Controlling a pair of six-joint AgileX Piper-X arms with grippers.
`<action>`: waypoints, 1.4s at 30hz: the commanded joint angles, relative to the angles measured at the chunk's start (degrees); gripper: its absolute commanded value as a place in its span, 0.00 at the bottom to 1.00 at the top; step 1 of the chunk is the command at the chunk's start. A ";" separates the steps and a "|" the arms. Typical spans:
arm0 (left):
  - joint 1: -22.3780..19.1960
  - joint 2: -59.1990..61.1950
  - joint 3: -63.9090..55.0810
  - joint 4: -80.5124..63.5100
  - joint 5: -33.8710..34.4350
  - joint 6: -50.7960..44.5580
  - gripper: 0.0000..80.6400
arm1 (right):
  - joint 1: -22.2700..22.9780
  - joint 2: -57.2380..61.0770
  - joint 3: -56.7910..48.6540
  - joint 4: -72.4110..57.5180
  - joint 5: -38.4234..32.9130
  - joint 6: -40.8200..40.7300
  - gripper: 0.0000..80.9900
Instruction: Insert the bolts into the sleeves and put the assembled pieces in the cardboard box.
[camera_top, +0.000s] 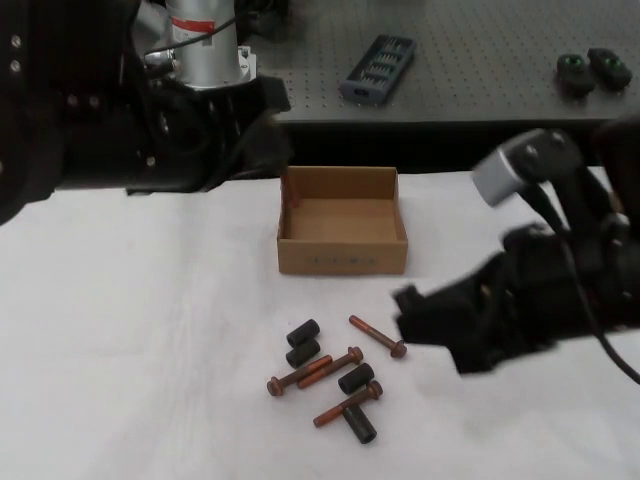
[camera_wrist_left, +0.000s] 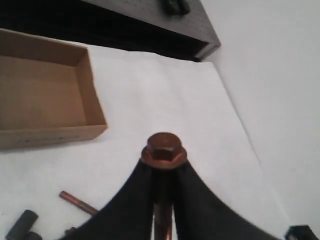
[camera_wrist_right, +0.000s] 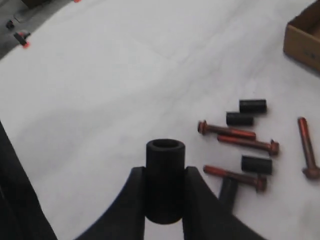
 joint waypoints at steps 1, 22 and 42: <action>0.21 -1.02 -0.27 -3.38 7.51 3.21 0.01 | -0.40 1.83 -0.28 -7.30 -3.28 3.13 0.02; 1.39 -1.02 -0.27 -5.45 14.53 7.59 0.01 | -0.82 9.08 -1.75 -22.90 -7.73 13.70 0.02; 1.39 -1.02 -0.27 -8.05 13.51 1.80 0.01 | -2.54 9.08 -1.75 -23.68 -7.47 15.07 0.02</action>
